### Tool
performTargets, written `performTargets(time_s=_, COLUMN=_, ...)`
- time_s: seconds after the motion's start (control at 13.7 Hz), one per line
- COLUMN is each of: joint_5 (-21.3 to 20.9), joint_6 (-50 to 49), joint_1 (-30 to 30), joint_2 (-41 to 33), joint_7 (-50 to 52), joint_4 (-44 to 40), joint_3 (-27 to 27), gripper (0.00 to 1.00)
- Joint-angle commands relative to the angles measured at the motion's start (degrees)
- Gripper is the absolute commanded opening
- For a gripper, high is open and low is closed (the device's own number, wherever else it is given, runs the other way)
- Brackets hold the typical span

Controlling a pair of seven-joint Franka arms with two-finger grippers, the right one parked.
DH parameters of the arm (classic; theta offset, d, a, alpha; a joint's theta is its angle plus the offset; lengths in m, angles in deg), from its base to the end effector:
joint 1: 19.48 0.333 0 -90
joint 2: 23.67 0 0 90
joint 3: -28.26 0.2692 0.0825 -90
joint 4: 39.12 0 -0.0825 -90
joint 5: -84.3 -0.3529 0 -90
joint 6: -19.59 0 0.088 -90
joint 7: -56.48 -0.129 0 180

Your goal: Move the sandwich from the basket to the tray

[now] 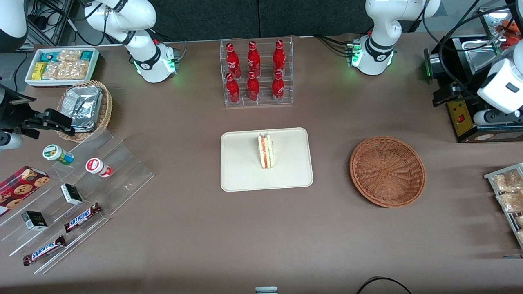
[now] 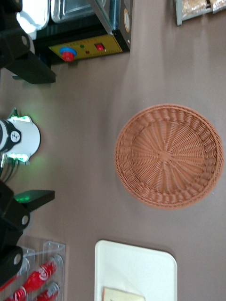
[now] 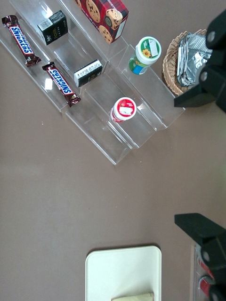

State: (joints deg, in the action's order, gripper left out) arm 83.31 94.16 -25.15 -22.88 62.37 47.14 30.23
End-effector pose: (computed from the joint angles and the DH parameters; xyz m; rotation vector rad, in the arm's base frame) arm 0.4916 -0.0293 0.5566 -3.0873 -0.0634 0.3342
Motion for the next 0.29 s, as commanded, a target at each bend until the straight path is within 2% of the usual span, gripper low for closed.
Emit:
performTargets(time_s=0.0, joint_5=-1.12, joint_6=0.76, joint_1=1.01, joint_2=-2.37, joint_7=-3.34, joint_4=2.68, joint_3=-0.92, gripper=0.99)
performTargets(time_s=0.22, joint_5=-0.5, joint_6=0.67, joint_1=1.01, joint_2=-1.32, joint_7=-3.6, joint_4=0.84, joint_3=-0.92, gripper=0.99)
